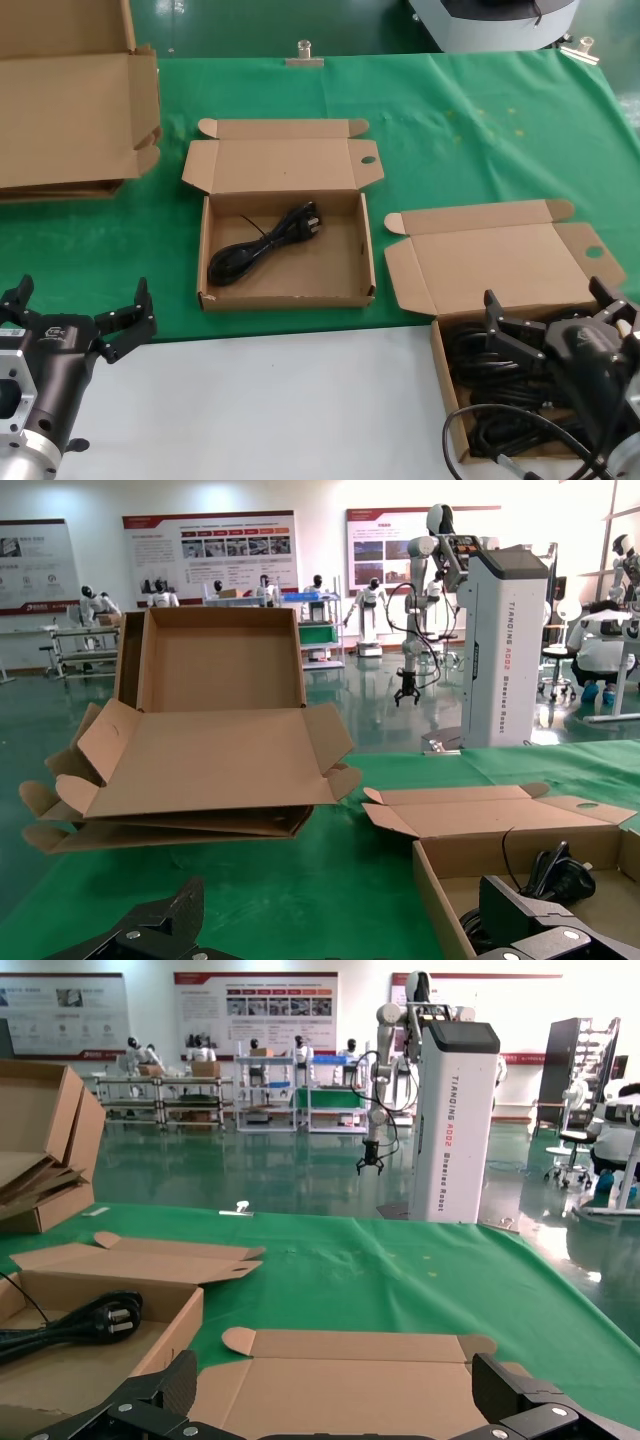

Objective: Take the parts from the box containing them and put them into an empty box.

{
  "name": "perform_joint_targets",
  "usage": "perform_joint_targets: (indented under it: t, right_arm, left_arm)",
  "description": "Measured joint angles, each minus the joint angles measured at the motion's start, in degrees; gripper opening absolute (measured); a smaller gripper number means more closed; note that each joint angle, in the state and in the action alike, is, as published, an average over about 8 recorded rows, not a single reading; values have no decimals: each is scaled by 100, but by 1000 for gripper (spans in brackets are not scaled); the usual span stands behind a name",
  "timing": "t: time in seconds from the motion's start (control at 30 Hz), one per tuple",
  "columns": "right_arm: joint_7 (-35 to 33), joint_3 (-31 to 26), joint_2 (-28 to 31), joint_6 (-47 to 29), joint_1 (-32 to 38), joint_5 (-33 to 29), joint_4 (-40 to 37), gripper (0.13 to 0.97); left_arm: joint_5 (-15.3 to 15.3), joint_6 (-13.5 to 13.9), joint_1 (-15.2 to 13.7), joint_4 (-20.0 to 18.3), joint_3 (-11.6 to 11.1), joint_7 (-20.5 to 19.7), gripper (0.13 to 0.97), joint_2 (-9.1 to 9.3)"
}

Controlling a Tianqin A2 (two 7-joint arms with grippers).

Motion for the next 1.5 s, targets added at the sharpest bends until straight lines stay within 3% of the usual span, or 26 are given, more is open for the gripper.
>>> perform_joint_targets:
  t: [1.5]
  right_arm:
    - [0,0,0,0,0,0,0,966]
  left_arm:
    - [0,0,0,0,0,0,966,0]
